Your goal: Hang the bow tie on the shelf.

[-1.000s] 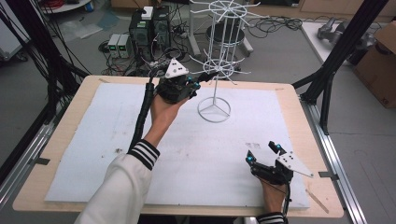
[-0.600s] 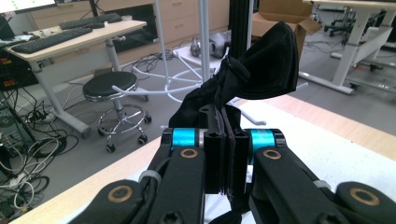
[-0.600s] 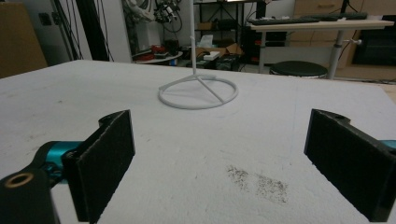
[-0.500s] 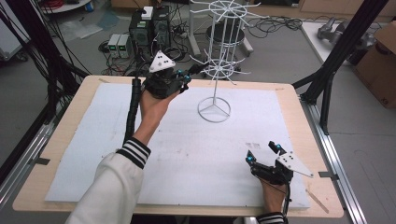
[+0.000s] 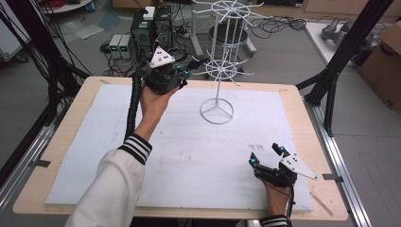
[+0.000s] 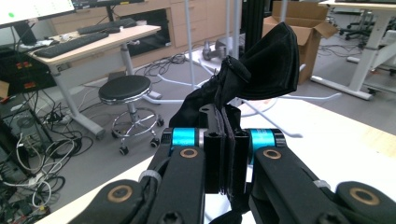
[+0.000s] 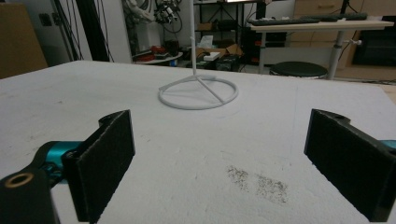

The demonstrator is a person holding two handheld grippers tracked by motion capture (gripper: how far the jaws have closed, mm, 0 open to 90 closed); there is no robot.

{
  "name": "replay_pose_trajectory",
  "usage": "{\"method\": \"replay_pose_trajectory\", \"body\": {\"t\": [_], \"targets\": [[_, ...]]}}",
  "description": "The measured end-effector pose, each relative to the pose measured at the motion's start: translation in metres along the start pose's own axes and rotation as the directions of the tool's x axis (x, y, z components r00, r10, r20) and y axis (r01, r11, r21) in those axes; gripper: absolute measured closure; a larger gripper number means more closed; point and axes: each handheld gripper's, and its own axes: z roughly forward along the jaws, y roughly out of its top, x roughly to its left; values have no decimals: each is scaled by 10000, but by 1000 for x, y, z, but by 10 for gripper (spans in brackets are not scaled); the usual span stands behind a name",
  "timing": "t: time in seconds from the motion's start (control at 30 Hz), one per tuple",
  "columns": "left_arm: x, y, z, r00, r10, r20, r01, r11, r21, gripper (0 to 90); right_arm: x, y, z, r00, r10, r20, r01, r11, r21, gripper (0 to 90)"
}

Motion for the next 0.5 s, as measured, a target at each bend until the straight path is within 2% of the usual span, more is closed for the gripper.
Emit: {"method": "replay_pose_trajectory", "body": {"t": [0.17, 0.3, 0.5], "targets": [[3, -5, 10, 9998, 183, -91, -181, 9996, 218, 879, 0, 0, 0, 10000, -5, -19, 5, 10000, -29, 75], [3, -8, 17, 9996, 218, -177, -215, 9996, 208, 879, 0, 0, 0, 10000, -17, -2, 17, 10000, -85, 75], [2, -11, 23, 9992, 342, -211, -333, 9986, 403, 878, -1, 0, 0, 10000, 6, 1, -6, 9999, -124, 75]]}}
